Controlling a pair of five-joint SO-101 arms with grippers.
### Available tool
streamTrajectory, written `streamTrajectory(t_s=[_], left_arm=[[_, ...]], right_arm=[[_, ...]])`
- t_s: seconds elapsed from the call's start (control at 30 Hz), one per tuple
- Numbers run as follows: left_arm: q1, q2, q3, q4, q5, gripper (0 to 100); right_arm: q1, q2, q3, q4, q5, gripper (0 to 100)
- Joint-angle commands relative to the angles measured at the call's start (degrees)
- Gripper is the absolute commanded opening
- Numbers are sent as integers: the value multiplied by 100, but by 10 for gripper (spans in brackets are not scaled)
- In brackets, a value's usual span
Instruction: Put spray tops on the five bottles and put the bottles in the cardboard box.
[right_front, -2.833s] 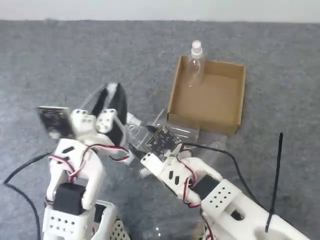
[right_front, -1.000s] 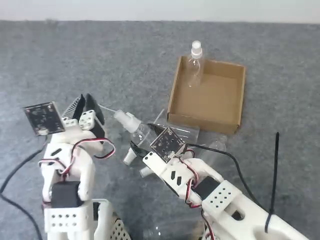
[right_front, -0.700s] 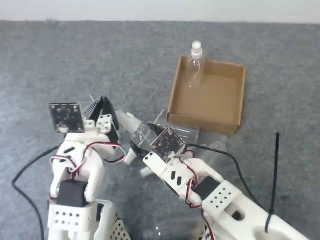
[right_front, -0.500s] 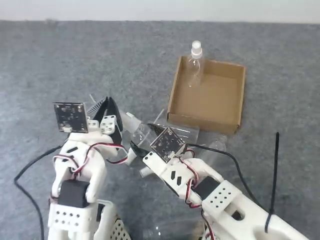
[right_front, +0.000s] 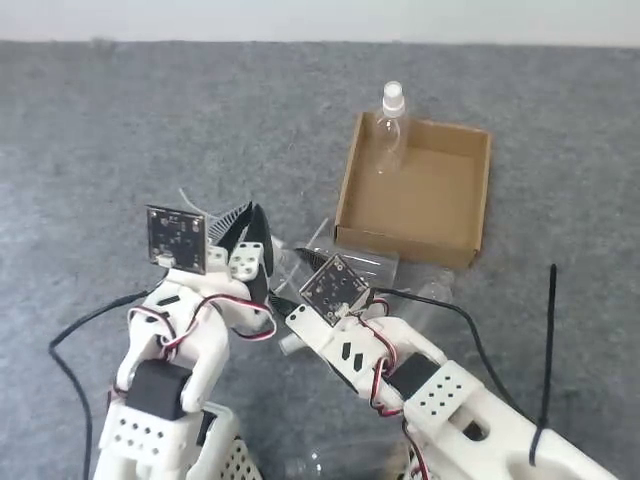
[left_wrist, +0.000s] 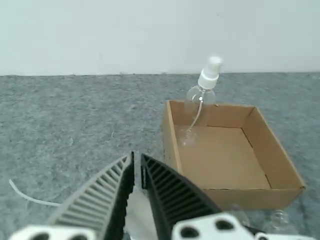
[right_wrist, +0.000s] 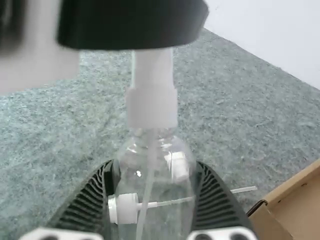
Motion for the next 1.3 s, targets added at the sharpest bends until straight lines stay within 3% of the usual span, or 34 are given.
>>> streamTrajectory(t_s=[0.0,0.27,0.53,0.7,0.87,1.27], left_arm=[[88,-62,-66,35,-229,12],[26,-79,-215,35,-255,12],[-765,-79,-593,35,-18,17],[-862,-79,-602,9,70,92],[-1723,-35,-558,-18,88,49],[-624,-62,-110,-202,-273,11]], right_arm=[[57,-75,-53,-136,-53,6],[57,-75,-53,-136,-53,6],[57,-75,-53,-136,-53,6],[57,-75,-53,-136,-53,6],[66,-75,-53,-119,-53,6],[66,-75,-53,-119,-53,6]])
